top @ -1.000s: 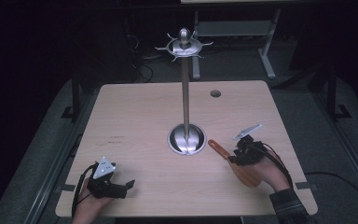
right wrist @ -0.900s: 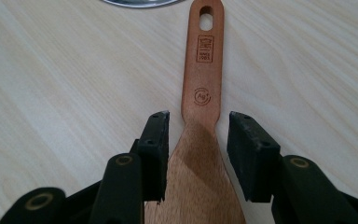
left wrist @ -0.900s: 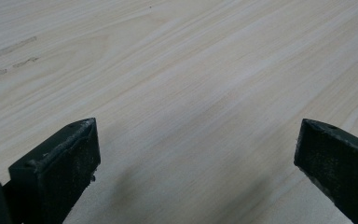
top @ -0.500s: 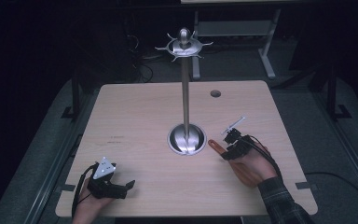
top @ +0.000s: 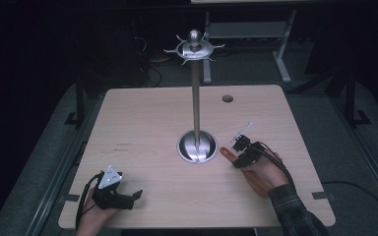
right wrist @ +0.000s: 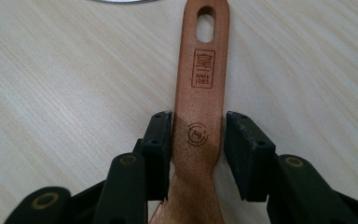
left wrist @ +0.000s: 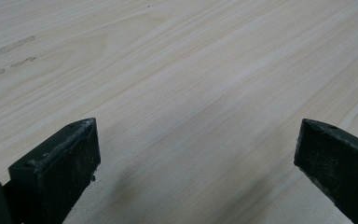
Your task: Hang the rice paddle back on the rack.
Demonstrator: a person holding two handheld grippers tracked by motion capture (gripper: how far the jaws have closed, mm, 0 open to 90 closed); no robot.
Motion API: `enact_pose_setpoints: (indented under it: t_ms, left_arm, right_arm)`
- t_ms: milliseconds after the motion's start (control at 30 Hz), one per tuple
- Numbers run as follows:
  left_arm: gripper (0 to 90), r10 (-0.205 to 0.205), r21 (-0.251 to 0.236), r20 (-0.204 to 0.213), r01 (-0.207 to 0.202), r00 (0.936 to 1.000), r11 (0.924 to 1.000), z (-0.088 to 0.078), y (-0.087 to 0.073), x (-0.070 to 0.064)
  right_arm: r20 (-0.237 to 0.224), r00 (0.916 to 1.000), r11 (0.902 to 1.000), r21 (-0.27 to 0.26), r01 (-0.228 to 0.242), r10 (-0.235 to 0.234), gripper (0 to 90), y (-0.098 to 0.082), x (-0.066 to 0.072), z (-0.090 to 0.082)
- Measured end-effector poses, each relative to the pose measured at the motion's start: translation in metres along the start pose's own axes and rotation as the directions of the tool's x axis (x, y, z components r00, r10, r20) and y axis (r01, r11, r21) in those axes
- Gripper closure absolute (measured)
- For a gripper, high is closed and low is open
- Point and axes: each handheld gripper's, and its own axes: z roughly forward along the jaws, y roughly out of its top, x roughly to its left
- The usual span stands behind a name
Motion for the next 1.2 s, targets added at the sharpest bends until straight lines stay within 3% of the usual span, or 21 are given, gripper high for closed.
enact_pose_setpoints:
  t_ms: [700, 967, 1200]
  left_arm:
    - [0.0, -0.003, -0.004, 0.0, 0.003, 1.0, 1.0, 0.001, -0.001, 0.001]
    - [0.0, -0.004, -0.001, 0.0, 0.004, 1.0, 1.0, 0.0, -0.001, 0.001]
    - [0.0, -0.001, 0.002, 0.001, 0.001, 1.0, 1.0, 0.0, -0.001, 0.001]
  right_arm:
    - [-0.017, 0.9996, 0.9996, -0.011, -0.024, 0.024, 64.6, -0.005, -0.007, -0.003]
    - [-0.047, 0.9983, 0.9963, -0.077, -0.039, 0.035, 64.6, -0.009, -0.012, -0.015]
    - [-0.08, 0.9953, 0.9851, -0.159, -0.066, 0.054, 64.7, -0.014, -0.016, -0.028]
